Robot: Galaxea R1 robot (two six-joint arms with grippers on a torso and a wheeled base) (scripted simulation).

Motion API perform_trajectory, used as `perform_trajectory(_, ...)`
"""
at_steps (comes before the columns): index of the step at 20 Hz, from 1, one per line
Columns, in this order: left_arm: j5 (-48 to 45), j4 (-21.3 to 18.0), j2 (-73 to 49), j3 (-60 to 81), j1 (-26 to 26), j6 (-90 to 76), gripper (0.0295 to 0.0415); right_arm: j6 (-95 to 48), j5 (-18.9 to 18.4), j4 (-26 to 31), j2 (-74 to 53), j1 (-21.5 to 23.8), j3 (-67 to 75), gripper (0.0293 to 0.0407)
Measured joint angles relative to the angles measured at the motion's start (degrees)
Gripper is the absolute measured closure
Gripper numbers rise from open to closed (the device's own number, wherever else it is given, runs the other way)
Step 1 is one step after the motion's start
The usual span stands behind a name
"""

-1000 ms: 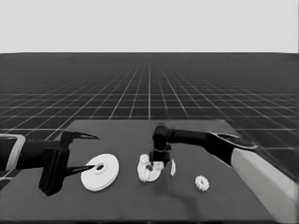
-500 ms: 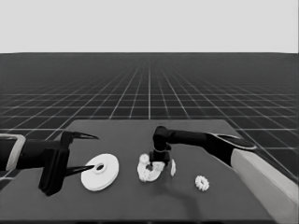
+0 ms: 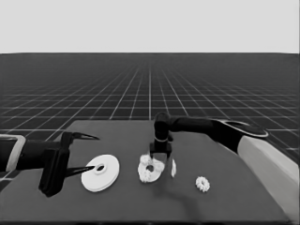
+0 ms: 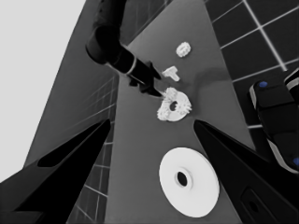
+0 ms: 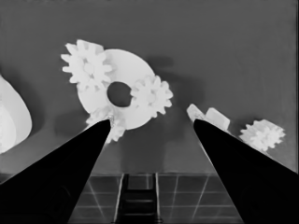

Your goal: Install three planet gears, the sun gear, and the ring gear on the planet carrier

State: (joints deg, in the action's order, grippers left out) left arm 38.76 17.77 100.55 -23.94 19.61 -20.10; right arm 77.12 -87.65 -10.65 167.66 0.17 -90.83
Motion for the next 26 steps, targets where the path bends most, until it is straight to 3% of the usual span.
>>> perform_trajectory(4, 0.0, 0.0, 0.0, 0.0, 0.0, 0.0, 0.0326, 0.0, -0.1, 0.3, 0.0, 0.3, 0.1, 0.0315)
perform_trajectory(5, 0.0, 0.0, 0.0, 0.0, 0.0, 0.0, 0.0326, 4.3, -0.6, -0.1, -13.0, 0.1, 19.8, 0.0315)
perform_trajectory(6, 0.0, 0.0, 0.0, 0.0, 0.0, 0.0, 0.0326, 3.1, -0.5, -0.2, -24.2, -0.1, 28.3, 0.0315)
perform_trajectory(9, 0.0, 0.0, 0.0, 0.0, 0.0, 0.0, 0.0326, -3.4, 0.7, -0.2, -36.3, -0.3, 32.8, 0.0315)
perform_trajectory(14, 0.0, 0.0, 0.0, 0.0, 0.0, 0.0, 0.0326, -5.6, 1.1, -0.1, -38.8, -0.2, 33.1, 0.0315)
perform_trajectory(15, 0.0, 0.0, 0.0, 0.0, 0.0, 0.0, 0.0326, -6.5, 3.2, -5.5, -38.1, -5.7, 31.2, 0.0315)
perform_trajectory(17, 0.0, 0.0, 0.0, 0.0, 0.0, 0.0, 0.0326, -7.7, 5.6, -10.2, -36.8, -11.3, 28.0, 0.0315)
perform_trajectory(24, 0.0, 0.0, 0.0, 0.0, 0.0, 0.0, 0.0326, -8.5, 7.0, -12.3, -35.9, -13.7, 25.8, 0.0315)
perform_trajectory(26, 0.0, 0.0, 0.0, 0.0, 0.0, 0.0, 0.0326, -8.5, 7.0, -12.4, -35.9, -13.8, 25.8, 0.0386)
